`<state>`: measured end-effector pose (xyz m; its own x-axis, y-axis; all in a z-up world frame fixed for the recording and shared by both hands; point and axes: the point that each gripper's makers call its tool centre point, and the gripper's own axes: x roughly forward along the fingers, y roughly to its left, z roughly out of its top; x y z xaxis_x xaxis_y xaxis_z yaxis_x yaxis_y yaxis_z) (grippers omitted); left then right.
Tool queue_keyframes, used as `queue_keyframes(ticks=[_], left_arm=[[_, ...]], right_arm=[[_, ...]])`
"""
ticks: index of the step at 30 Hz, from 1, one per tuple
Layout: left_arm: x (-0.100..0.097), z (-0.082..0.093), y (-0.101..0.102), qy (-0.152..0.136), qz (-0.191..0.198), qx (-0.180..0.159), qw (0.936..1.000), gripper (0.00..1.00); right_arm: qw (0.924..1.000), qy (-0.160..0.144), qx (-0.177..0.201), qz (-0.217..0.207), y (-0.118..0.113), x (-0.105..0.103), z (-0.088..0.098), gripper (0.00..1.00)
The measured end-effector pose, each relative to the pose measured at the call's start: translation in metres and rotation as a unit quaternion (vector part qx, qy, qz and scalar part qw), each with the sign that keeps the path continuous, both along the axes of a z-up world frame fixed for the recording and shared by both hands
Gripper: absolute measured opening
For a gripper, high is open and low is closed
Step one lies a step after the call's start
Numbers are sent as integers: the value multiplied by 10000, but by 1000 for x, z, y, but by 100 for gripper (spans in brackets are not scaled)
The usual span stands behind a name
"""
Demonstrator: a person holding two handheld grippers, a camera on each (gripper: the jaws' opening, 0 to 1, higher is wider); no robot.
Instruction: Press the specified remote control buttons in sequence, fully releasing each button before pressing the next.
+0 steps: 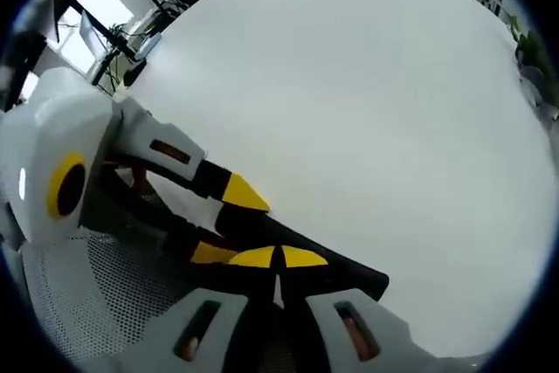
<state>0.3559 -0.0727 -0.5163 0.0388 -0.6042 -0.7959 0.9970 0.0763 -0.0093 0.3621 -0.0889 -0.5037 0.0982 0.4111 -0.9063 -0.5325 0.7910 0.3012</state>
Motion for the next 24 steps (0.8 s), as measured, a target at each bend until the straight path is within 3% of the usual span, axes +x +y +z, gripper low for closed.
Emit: queue_keyframes(ticks=[8,15,17,21,24], left_arm=[[0,0,0,-2,-2,1,10000,24],[0,0,0,-3,0,-7,10000,25],[0,0,0,-3,-10,-3,10000,25],[0,0,0,1,23,-7,10000,25],[0,0,0,5,82,-9,10000,25]], right_arm=[[9998,40,-138,120,2,-2,-6,0],[9995,266,-59,-155,0,-2,-8,0],[9998,36,-163,55,1,0,-8,0],[9992,305,-28,-270,0,-1,-8,0],[9995,294,-21,-97,1,-2,-5,0]])
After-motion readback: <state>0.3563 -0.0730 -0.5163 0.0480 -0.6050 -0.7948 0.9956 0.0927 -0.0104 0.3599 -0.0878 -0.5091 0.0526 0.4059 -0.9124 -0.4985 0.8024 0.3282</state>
